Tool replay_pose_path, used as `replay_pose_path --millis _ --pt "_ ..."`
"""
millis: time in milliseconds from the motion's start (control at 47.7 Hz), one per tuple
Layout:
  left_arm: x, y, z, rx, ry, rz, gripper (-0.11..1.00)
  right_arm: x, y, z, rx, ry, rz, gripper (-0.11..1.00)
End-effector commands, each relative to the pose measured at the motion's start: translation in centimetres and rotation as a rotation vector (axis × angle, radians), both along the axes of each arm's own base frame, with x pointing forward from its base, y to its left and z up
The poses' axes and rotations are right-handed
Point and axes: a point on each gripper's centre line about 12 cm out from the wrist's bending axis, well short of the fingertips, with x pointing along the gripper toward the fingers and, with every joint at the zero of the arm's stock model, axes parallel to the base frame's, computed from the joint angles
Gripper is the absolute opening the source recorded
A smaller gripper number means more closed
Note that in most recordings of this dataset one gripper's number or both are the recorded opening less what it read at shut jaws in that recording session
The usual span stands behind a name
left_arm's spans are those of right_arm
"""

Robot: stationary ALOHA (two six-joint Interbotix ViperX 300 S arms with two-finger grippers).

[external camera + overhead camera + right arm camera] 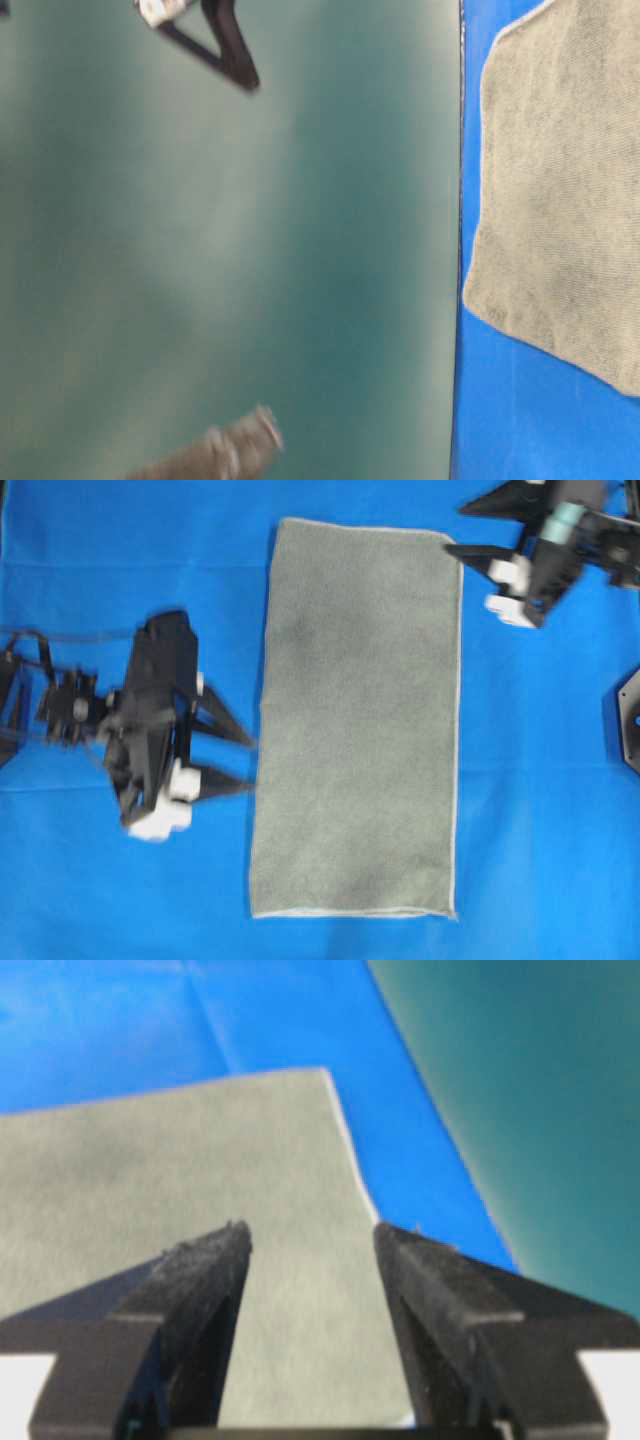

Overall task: Fold a large towel.
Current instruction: 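Grasp the towel's top corners with left and right grippers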

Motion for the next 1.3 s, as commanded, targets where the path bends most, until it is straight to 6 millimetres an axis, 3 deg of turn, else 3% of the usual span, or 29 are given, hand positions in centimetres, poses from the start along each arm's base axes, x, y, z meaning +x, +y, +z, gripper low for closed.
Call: replay_pose_path --millis 0,189,377,755,1027,1279 --pt "0.4 3.0 0.7 0.05 -0.071 0.058 0.55 -0.8 0.3 0.1 0.011 -0.024 -0.008 0.57" --pt "0.8 8.3 -0.5 0.164 -0.084 0.152 0.55 -1.0 -0.4 -1.8 0.042 0.038 -0.049 0.57" --pt "1.7 13.2 -2.8 0.26 -0.052 0.233 0.56 0.0 -3.4 -5.2 0.085 0.144 -0.125 0.57" --pt "3.4 23.4 -12.6 0.333 0.056 0.41 0.58 2.4 -9.4 -13.9 0.18 0.263 -0.164 0.57" --pt "4.6 27.4 -17.4 0.319 0.118 0.469 0.58 3.5 -11.7 -17.3 0.198 0.304 -0.157 0.57" --pt "5.0 28.2 -19.1 0.311 0.15 0.474 0.55 4.5 -12.7 -18.7 0.204 0.319 -0.148 0.56"
